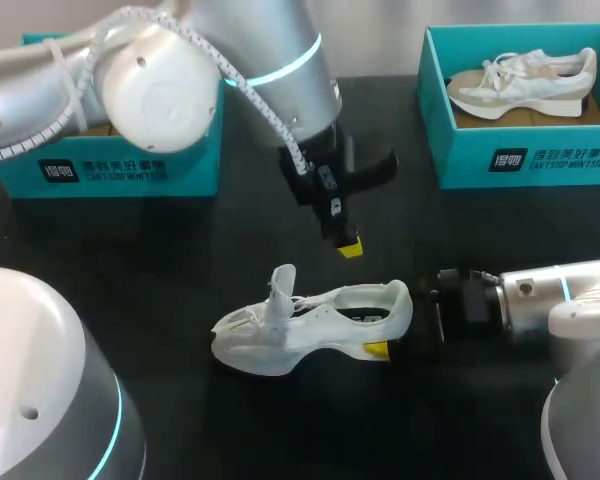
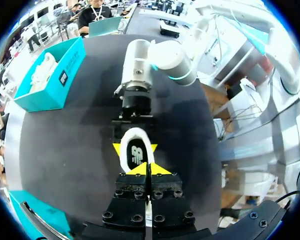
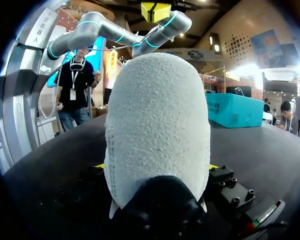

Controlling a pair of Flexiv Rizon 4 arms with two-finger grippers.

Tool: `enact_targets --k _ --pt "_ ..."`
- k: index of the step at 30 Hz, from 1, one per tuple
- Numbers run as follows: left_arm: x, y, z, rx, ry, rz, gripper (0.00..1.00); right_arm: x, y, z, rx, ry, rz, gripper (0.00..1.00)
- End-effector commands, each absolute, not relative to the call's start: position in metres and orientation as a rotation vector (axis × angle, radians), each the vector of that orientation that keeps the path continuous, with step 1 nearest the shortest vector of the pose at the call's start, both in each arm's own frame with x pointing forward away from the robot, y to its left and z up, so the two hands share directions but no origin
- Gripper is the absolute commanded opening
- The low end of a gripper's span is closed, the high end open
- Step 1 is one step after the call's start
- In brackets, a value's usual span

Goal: Take the shoe out of the shoebox, open the shoe tongue, remove and reinsert the insole, then place the shoe into the shoebox

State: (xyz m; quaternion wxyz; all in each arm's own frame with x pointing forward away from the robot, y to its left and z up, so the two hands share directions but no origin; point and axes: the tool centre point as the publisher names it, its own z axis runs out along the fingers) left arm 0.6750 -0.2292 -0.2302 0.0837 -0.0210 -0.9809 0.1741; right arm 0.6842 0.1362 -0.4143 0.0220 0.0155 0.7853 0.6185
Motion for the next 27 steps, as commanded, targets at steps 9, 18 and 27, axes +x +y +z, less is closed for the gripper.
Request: enact_targets --k 9,18,27 --pt "0.670 -0.231 -0.262 -0.302 -2.918 0.580 0.00 0.684 0.136 -0.414 0.048 2.437 1.913 0.00" --pt "0.669 -0.246 -0.292 -0.358 -2.961 0.506 0.00 0.684 0.136 -0.414 0.048 2.437 1.913 0.00" --pt "0.665 -0.250 -0.326 -0.364 -2.963 0.452 0.00 0.684 0.136 -0.414 0.048 2.437 1.913 0.00"
